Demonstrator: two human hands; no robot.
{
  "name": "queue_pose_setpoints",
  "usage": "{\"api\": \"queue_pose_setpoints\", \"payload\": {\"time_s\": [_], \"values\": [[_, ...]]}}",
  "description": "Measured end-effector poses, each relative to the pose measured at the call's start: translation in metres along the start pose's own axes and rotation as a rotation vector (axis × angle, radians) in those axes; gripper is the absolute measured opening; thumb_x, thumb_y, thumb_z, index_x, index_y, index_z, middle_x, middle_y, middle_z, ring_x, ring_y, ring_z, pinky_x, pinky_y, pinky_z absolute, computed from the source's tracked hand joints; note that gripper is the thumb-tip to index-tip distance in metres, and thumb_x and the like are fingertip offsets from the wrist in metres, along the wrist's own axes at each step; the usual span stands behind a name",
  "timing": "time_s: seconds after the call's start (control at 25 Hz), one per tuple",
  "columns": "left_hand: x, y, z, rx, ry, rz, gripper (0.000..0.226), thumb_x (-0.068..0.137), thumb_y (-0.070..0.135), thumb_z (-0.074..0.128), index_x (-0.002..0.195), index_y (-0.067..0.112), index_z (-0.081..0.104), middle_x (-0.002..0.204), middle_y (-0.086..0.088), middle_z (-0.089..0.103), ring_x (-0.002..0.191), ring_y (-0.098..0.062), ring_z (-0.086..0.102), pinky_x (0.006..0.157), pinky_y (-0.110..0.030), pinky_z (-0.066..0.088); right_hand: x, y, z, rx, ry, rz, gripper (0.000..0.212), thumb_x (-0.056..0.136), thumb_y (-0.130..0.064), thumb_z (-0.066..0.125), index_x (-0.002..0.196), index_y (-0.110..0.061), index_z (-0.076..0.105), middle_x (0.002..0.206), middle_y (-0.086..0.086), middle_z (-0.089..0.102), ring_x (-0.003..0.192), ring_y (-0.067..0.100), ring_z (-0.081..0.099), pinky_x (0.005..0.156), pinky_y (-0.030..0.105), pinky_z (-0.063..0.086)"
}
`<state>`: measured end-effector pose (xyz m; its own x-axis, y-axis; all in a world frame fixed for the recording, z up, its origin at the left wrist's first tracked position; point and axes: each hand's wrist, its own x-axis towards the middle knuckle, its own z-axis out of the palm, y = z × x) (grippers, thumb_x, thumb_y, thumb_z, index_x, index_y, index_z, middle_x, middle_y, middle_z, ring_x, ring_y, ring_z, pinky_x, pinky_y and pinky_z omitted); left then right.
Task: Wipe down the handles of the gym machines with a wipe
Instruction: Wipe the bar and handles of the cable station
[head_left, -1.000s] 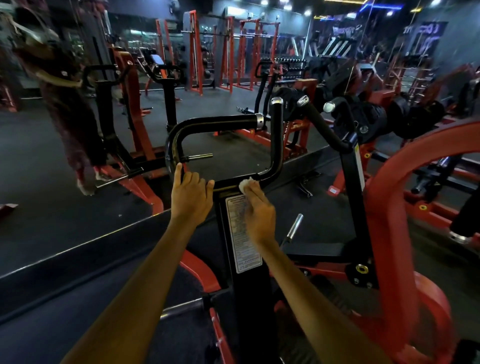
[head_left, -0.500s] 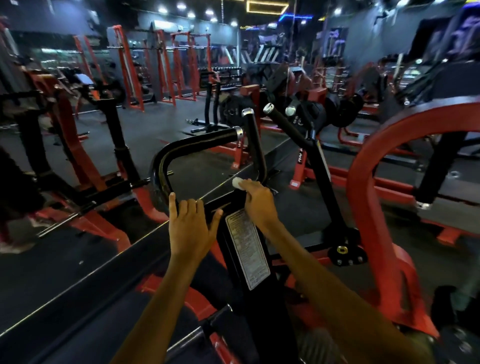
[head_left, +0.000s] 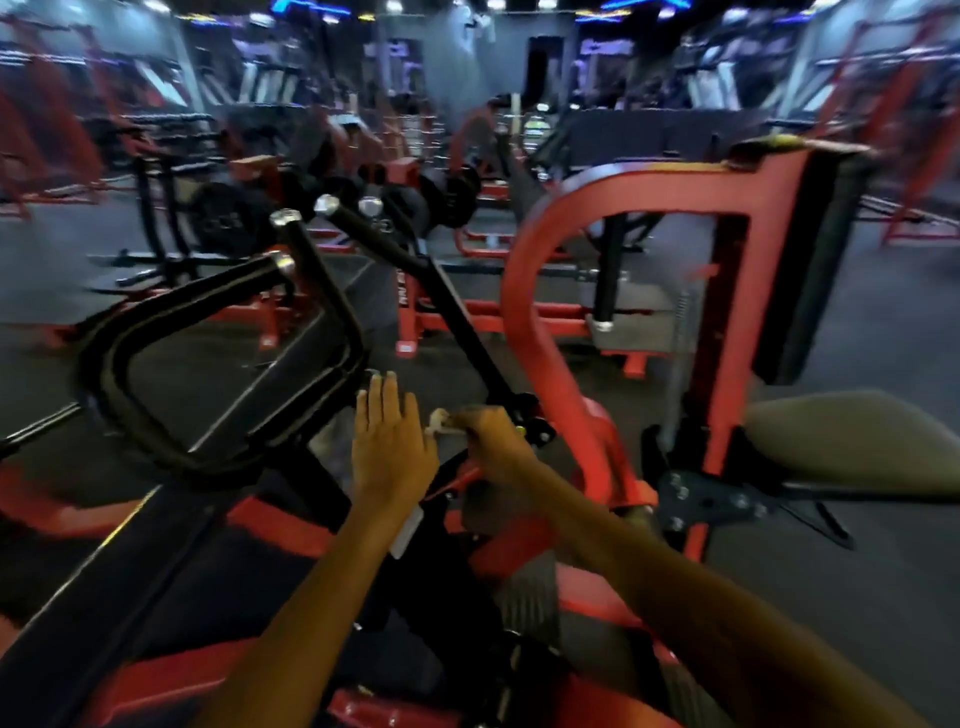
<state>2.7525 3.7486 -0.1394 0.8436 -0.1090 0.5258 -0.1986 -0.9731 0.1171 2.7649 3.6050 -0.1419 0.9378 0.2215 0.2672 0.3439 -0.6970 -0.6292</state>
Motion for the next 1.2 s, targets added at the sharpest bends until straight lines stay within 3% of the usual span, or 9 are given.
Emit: {"api": "queue_pose_setpoints", "payload": {"time_s": [0.12, 0.2, 0.32, 0.44, 0.52, 0.72, 0.84, 0.92, 1.2], "values": [[-0.005, 0.058, 0.024, -0.131, -0.183, 0.131, 0.050, 0.085, 0.013, 0.063, 0.127, -0.011, 0.051, 0.144, -0.030, 0.036, 0.138, -0.042, 0.028, 0.116, -0.049, 0.012, -0.057, 0.059, -0.047, -0.088, 0.041, 0.247, 0.028, 0.084, 0.000, 0.051, 0.107, 0.004, 0.066, 0.103, 0.020, 0.065, 0.096, 0.024, 0.062, 0.078, 0.028, 0.047], [-0.014, 0.101, 0.040, -0.174, -0.264, 0.207, 0.048, 0.078, 0.009, 0.067, 0.120, -0.011, 0.056, 0.137, -0.031, 0.044, 0.133, -0.045, 0.037, 0.113, -0.052, 0.019, -0.093, 0.095, -0.077, -0.124, 0.115, 0.346, 0.035, 0.079, 0.000, 0.051, 0.109, -0.005, 0.069, 0.111, 0.018, 0.066, 0.104, 0.029, 0.062, 0.085, 0.033, 0.046], [-0.034, 0.183, 0.053, -0.207, -0.380, 0.367, 0.044, 0.073, 0.009, 0.070, 0.111, -0.010, 0.061, 0.126, -0.032, 0.054, 0.123, -0.045, 0.047, 0.108, -0.055, 0.031, -0.162, 0.131, -0.127, -0.238, 0.218, 0.505, 0.036, 0.081, -0.005, 0.053, 0.112, -0.013, 0.068, 0.110, 0.016, 0.067, 0.106, 0.031, 0.061, 0.081, 0.033, 0.047], [-0.064, 0.273, 0.054, -0.231, -0.439, 0.552, 0.046, 0.089, 0.020, 0.056, 0.130, 0.001, 0.049, 0.142, -0.019, 0.042, 0.136, -0.033, 0.033, 0.116, -0.044, 0.018, -0.240, 0.170, -0.166, -0.336, 0.267, 0.641, 0.040, 0.083, 0.001, 0.048, 0.115, -0.015, 0.067, 0.115, 0.016, 0.065, 0.110, 0.032, 0.057, 0.083, 0.033, 0.045], [-0.085, 0.333, 0.056, -0.222, -0.475, 0.657, 0.045, 0.094, 0.027, 0.047, 0.136, 0.010, 0.042, 0.147, -0.010, 0.035, 0.140, -0.025, 0.026, 0.117, -0.036, 0.012, -0.293, 0.190, -0.192, -0.355, 0.297, 0.703, 0.044, 0.082, 0.004, 0.045, 0.114, -0.015, 0.068, 0.114, 0.016, 0.065, 0.108, 0.033, 0.058, 0.085, 0.034, 0.046], [-0.164, 0.503, 0.054, -0.303, -0.681, 0.952, 0.042, 0.095, 0.027, 0.047, 0.133, 0.010, 0.045, 0.139, -0.007, 0.043, 0.129, -0.025, 0.039, 0.111, -0.032, 0.022, -0.466, 0.243, -0.268, -0.381, 0.398, 0.968, 0.033, 0.085, 0.004, 0.047, 0.106, -0.005, 0.070, 0.100, 0.016, 0.068, 0.088, 0.028, 0.064, 0.069, 0.028, 0.046], [-0.219, 0.585, 0.051, -0.311, -0.842, 1.143, 0.047, 0.096, 0.024, 0.047, 0.140, 0.011, 0.039, 0.142, -0.007, 0.041, 0.130, -0.026, 0.040, 0.112, -0.033, 0.023, -0.562, 0.261, -0.302, -0.360, 0.495, 1.135, 0.028, 0.086, 0.000, 0.046, 0.099, -0.002, 0.070, 0.091, 0.016, 0.069, 0.076, 0.026, 0.063, 0.060, 0.026, 0.043], [-0.259, 0.637, 0.048, -0.302, -0.918, 1.271, 0.048, 0.096, 0.024, 0.046, 0.142, 0.012, 0.036, 0.145, -0.006, 0.039, 0.133, -0.026, 0.038, 0.114, -0.034, 0.023, -0.626, 0.267, -0.319, -0.363, 0.550, 1.229, 0.029, 0.085, 0.000, 0.045, 0.099, -0.002, 0.070, 0.093, 0.015, 0.068, 0.080, 0.029, 0.065, 0.061, 0.027, 0.045], [-0.389, 0.801, 0.005, -0.261, -1.010, 1.680, 0.051, 0.097, 0.029, 0.044, 0.144, 0.012, 0.033, 0.147, -0.007, 0.035, 0.131, -0.030, 0.038, 0.107, -0.037, 0.034, -0.803, 0.265, -0.353, -0.411, 0.780, 1.498, 0.034, 0.080, 0.003, 0.047, 0.105, -0.005, 0.069, 0.104, 0.015, 0.067, 0.095, 0.032, 0.062, 0.078, 0.039, 0.052]]}}
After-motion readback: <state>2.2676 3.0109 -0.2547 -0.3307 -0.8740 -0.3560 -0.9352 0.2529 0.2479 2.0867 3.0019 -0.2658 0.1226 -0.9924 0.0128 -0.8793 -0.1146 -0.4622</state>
